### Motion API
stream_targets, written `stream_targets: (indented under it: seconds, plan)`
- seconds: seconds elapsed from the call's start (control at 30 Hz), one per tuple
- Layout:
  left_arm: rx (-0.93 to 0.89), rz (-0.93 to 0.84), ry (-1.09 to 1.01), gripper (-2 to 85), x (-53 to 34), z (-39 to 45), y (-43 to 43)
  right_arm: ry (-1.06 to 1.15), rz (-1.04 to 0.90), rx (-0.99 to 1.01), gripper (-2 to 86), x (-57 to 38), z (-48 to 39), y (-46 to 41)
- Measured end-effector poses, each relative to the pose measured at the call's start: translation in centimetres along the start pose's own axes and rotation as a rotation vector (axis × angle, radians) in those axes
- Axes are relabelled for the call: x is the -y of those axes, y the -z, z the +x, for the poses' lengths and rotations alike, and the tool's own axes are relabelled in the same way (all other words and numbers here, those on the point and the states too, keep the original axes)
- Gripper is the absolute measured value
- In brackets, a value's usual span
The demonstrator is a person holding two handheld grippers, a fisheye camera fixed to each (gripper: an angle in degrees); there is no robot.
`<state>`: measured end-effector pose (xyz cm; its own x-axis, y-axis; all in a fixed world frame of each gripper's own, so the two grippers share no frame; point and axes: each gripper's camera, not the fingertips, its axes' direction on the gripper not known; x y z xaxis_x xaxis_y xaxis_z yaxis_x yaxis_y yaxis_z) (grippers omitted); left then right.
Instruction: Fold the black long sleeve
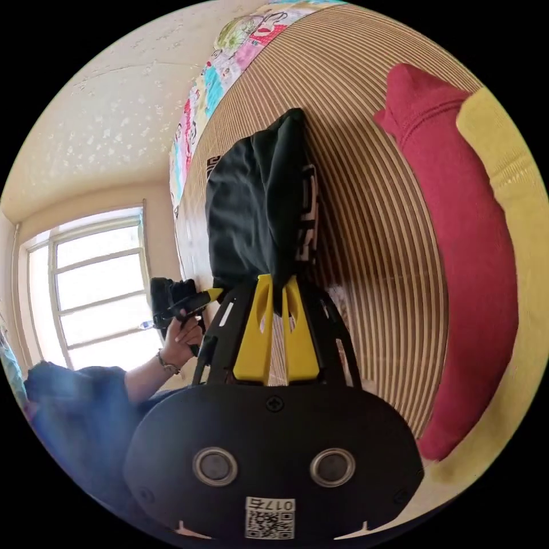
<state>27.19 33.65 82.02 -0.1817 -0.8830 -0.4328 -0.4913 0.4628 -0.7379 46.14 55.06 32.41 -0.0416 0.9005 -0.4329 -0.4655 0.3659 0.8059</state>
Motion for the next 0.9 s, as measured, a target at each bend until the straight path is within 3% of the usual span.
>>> stream_targets:
  seconds: [0.1,0.13,0.2,0.3,0.43,0.6,0.7,0.77,0.83,0.9]
  plan:
    - [-0.288,-0.005,0.043,3.9,0.2,-4.6,2.8,-0.153,0.011,0.256,3.3,-2.4,-0.7,1.8]
    - [-0.292,-0.006,0.068,4.5,0.0,-6.5,3.9,-0.174,0.014,0.309,3.2,-2.9,-0.4,1.8]
    - [-0.195,-0.018,0.103,6.7,-0.2,-8.8,5.5,-0.236,0.014,0.362,3.2,-4.6,1.7,1.2]
    - [-0.162,-0.024,0.129,13.1,0.2,-11.0,7.4,-0.318,-0.099,0.248,3.2,-6.2,4.9,-1.4]
    - [-0.082,-0.091,0.049,15.4,2.3,-9.9,7.7,-0.254,-0.088,0.25,3.5,-7.7,4.3,-1.6]
    - [0.121,-0.226,-0.027,8.7,5.1,-8.3,5.5,-0.249,0.025,0.297,6.3,-9.9,3.1,1.7]
    - [0.139,-0.289,-0.044,5.2,6.1,-8.5,5.2,-0.287,0.049,0.307,10.3,-12.1,2.7,2.9]
    - [0.08,-0.28,-0.061,5.0,6.1,-8.6,6.2,-0.329,0.099,0.3,12.0,-14.5,2.4,3.4]
    - [-0.119,-0.254,-0.035,4.8,5.3,-9.5,7.6,-0.385,0.148,0.343,13.9,-17.1,2.4,3.1]
    - [-0.272,-0.229,0.004,4.7,4.2,-10.3,8.2,-0.441,0.199,0.52,17.5,-20.0,2.6,1.5]
